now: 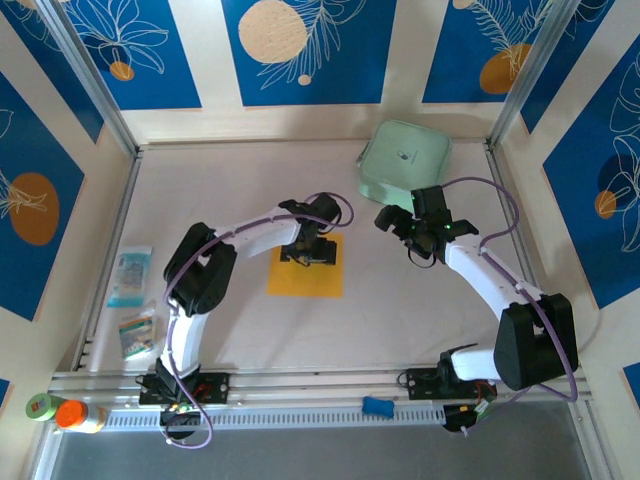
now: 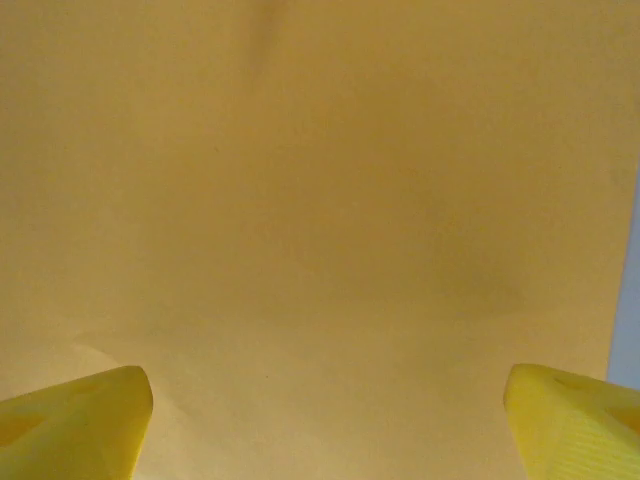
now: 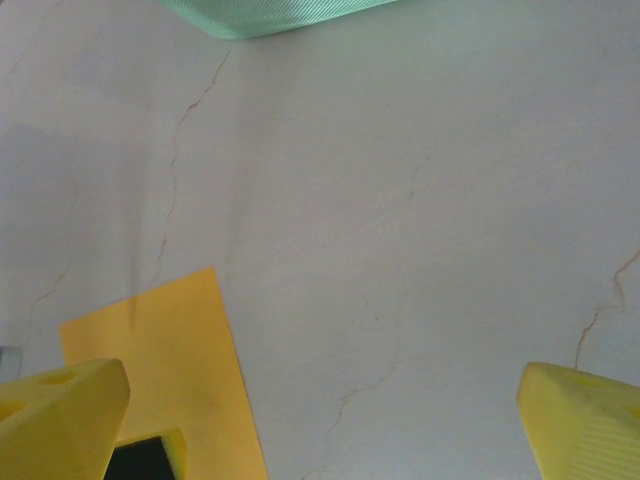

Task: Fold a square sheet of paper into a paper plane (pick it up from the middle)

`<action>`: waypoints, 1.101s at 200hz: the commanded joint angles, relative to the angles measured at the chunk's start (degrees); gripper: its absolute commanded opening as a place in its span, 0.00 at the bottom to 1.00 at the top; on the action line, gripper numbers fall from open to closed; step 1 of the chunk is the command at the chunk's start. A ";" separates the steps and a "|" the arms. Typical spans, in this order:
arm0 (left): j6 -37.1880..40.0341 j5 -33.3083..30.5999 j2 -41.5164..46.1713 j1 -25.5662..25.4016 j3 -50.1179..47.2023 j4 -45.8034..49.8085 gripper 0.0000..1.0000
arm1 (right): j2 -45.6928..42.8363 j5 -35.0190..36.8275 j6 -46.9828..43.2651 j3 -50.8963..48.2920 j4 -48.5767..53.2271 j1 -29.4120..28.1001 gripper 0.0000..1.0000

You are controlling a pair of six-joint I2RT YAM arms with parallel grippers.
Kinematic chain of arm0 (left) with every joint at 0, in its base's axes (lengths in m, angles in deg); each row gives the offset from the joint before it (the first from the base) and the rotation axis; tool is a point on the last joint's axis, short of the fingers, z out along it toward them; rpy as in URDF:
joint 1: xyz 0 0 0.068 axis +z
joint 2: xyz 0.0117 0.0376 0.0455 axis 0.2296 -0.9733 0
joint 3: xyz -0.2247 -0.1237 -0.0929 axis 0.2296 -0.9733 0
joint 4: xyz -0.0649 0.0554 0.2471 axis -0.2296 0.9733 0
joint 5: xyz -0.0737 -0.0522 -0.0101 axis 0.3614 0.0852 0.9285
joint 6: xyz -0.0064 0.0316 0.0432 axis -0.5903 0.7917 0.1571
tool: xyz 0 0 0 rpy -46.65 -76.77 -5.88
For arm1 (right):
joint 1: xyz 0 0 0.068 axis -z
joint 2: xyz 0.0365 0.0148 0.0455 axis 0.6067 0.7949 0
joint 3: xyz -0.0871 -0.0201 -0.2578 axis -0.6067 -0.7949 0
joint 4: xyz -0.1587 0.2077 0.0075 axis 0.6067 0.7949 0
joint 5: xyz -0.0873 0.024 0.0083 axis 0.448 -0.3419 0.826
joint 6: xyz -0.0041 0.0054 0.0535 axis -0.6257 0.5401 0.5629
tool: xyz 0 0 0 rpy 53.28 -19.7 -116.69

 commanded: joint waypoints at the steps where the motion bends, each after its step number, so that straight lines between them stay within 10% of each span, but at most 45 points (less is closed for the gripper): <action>1: -1.27 -2.76 -1.92 -0.77 3.00 4.36 0.90 | 0.49 -1.49 -0.51 -0.40 -0.59 0.26 1.00; 220: -1.78 -2.57 -7.76 -1.41 3.18 4.69 0.81 | 3.31 -0.89 -0.47 1.69 1.52 0.19 0.98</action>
